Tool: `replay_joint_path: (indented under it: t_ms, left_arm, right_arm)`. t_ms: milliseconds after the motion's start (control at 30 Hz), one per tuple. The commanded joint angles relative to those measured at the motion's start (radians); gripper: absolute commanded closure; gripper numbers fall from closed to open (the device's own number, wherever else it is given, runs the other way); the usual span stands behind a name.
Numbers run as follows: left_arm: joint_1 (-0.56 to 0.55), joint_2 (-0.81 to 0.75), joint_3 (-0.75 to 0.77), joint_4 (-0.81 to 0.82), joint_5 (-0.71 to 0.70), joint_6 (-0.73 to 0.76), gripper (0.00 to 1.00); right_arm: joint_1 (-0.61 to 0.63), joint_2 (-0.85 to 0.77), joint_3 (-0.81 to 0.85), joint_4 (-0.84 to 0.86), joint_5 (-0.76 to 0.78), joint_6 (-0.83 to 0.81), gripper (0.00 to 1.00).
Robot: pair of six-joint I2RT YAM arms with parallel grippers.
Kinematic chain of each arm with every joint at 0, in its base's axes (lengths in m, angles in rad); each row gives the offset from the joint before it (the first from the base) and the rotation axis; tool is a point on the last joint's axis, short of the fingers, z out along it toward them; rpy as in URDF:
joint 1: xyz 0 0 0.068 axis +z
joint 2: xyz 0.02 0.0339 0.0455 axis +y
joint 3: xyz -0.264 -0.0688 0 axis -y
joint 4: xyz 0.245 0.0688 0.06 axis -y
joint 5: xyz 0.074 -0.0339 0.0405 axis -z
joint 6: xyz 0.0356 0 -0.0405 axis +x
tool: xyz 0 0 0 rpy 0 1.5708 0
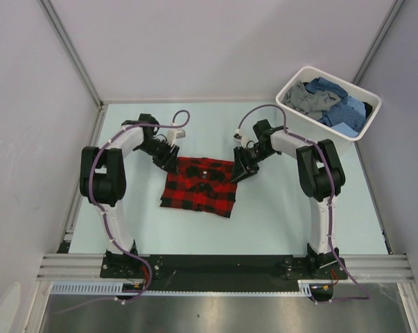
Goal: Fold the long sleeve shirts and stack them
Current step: Fold the shirt
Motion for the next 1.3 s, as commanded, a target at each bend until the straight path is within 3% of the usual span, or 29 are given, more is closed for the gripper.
replay_joint_path:
  t_ms: [0,133,267,367,400,500,933,1267]
  left_arm:
    - [0.0,-0.005,-0.004,-0.011,0.031,0.036,0.54]
    - [0.0,0.003,0.004,-0.011,0.033,0.034,0.52]
    - [0.0,0.018,0.007,-0.012,0.033,0.033,0.58]
    - [0.0,0.015,0.007,-0.025,0.057,0.039,0.68]
    - [0.0,0.012,0.007,-0.029,0.06,0.039,0.72]
    - [0.011,0.008,0.019,-0.049,0.072,0.023,0.97]
    - [0.051,0.032,0.122,0.027,0.025,-0.084,1.0]
    - [0.051,0.12,0.11,0.067,-0.012,-0.156,0.97]
  right_arm:
    - [0.006,0.012,0.062,-0.047,0.023,-0.049,0.49]
    - [0.005,0.015,0.048,-0.065,0.072,-0.072,0.47]
    - [0.006,0.019,0.027,-0.068,0.054,-0.083,0.52]
    - [0.012,0.013,0.03,-0.067,0.027,-0.086,0.66]
    - [0.011,0.012,0.038,-0.067,0.022,-0.086,0.82]
    - [0.009,0.009,0.07,-0.079,0.034,-0.104,1.0]
    - [-0.024,0.101,0.37,-0.09,0.16,-0.141,1.0]
    - [-0.018,0.191,0.346,-0.069,0.313,-0.182,1.0]
